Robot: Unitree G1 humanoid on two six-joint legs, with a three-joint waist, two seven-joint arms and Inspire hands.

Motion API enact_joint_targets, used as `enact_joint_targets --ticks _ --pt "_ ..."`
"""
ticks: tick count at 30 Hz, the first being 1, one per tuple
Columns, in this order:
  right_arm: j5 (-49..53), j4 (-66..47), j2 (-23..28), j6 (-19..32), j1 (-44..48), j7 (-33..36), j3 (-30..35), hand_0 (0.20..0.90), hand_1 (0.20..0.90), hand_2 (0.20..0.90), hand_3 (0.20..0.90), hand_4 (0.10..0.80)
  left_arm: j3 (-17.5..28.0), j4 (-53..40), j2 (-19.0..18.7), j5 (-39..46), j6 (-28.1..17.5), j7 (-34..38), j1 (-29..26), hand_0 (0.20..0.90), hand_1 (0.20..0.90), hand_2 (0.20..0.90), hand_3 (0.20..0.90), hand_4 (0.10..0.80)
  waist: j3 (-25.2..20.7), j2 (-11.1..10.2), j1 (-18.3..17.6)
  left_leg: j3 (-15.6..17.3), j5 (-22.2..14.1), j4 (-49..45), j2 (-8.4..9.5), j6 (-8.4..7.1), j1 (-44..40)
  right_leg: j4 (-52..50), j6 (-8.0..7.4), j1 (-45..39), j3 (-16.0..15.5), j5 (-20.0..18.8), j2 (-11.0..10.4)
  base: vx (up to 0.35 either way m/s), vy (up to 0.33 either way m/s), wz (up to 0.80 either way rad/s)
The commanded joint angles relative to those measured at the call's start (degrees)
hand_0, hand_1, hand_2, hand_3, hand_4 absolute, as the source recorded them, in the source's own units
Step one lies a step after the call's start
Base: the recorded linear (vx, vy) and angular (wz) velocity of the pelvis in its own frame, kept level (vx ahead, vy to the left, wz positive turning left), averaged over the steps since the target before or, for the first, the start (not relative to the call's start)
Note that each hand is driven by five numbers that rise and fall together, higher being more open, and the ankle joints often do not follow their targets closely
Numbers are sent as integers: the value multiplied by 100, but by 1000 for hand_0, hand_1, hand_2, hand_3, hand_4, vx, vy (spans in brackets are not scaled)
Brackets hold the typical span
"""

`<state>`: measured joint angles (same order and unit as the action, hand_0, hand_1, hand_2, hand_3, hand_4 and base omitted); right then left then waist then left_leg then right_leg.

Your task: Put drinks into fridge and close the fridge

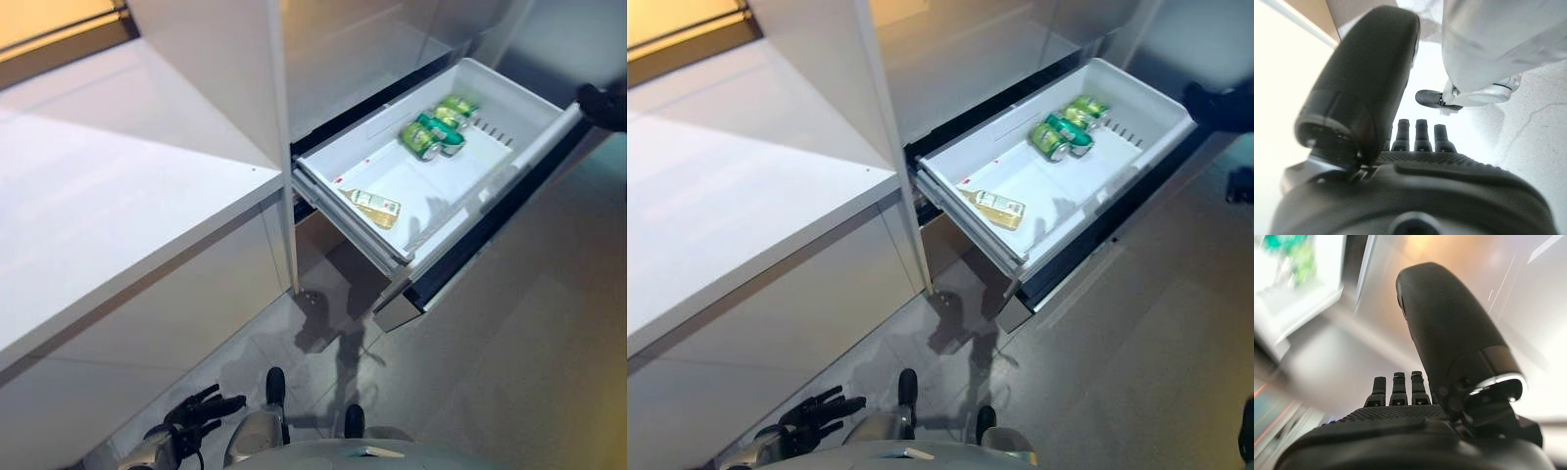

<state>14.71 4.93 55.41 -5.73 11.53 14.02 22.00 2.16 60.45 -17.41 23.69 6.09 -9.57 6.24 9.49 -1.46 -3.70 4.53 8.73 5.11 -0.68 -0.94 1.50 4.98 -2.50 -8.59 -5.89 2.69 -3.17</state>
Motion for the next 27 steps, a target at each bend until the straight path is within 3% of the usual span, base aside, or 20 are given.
enact_joint_targets --ticks 1,5,11,17,27 --pt "-26 -196 -184 687 -607 622 797 900 900 900 900 800 47 521 -174 -272 -107 -78 206 900 900 900 900 800 -451 38 -111 164 -1480 -803 124 200 -539 -1076 27 687 86 180 112 290 27 -20" --pt "151 145 -911 859 -1594 151 1360 900 900 900 900 800 320 508 -67 -269 -142 -26 317 900 900 900 900 800 -259 101 -342 211 -1868 -1387 236 339 -679 -1732 109 686 127 521 -8 217 25 -9" --pt "343 684 -1152 897 -1600 -11 1001 900 900 900 900 800 266 273 -137 -119 2 252 94 900 900 900 900 800 135 114 -373 262 -2299 -2389 277 480 -208 -2543 261 1030 95 876 -142 -28 3 -9" --pt "670 1319 -1092 1052 -727 -306 -130 900 900 900 900 800 22 107 -285 377 -13 737 -434 900 900 900 900 800 659 138 -219 144 -2581 -3631 269 587 880 -3642 524 1858 127 1163 -214 -176 -10 4" --pt "492 1557 -983 1057 1030 -847 -1779 900 900 900 900 800 -283 29 -372 661 50 882 -969 900 900 900 900 800 1130 205 6 -16 -2583 -4314 337 575 1597 -4258 655 2449 116 1238 -222 -78 12 11"
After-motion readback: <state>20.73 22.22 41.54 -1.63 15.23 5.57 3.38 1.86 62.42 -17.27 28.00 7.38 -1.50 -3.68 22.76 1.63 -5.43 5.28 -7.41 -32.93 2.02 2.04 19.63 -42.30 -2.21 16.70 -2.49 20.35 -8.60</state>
